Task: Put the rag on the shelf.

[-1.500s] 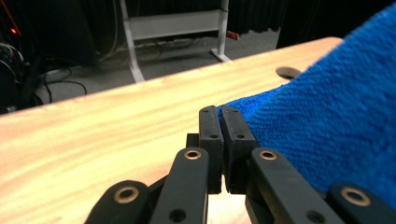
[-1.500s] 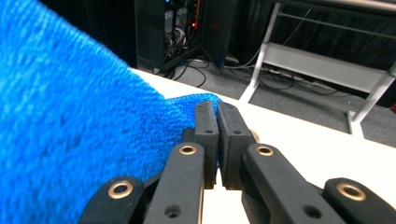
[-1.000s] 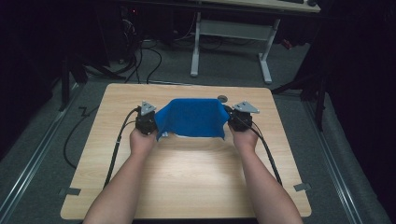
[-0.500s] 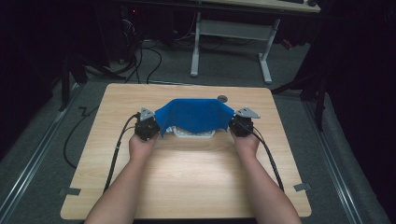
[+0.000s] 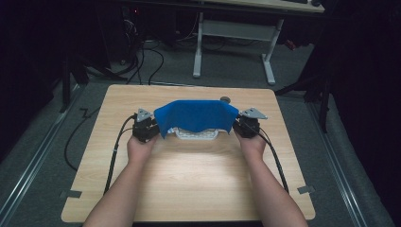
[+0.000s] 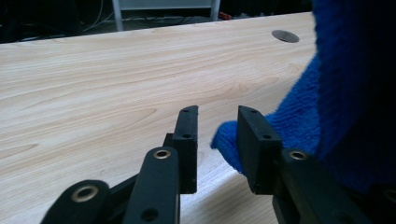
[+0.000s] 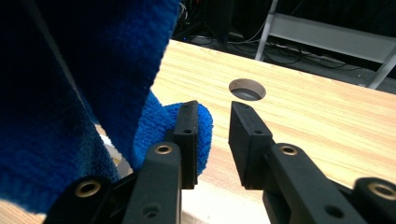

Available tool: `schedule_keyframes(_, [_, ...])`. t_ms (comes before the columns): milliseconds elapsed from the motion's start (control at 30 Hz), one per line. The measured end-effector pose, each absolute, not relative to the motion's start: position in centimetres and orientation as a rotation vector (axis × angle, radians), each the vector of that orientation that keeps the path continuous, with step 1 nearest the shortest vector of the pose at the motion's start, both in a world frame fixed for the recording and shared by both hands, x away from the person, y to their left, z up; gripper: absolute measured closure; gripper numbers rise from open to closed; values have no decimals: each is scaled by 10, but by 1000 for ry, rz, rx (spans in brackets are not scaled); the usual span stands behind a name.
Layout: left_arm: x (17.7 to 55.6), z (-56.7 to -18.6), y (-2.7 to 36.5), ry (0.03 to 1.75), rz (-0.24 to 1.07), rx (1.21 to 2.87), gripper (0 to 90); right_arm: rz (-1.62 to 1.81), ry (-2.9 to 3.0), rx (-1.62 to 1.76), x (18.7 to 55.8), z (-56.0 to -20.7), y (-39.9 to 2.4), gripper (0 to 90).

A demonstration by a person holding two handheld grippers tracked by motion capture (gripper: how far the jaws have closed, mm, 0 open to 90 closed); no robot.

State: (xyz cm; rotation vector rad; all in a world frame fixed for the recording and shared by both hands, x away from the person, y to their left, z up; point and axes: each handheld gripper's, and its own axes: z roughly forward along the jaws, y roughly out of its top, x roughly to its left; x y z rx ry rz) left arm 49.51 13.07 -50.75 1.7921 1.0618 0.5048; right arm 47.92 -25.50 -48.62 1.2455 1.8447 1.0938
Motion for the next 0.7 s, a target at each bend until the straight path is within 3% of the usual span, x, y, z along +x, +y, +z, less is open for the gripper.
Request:
schedule_keyframes(300, [491,-505,140,1079,541,1778,655,1087,1827,1253,477,-480,-262,652])
schedule_keyframes(700, [481,-498,146,1055,580,1771,628,1104,1795,1241,464,-474,-280,617])
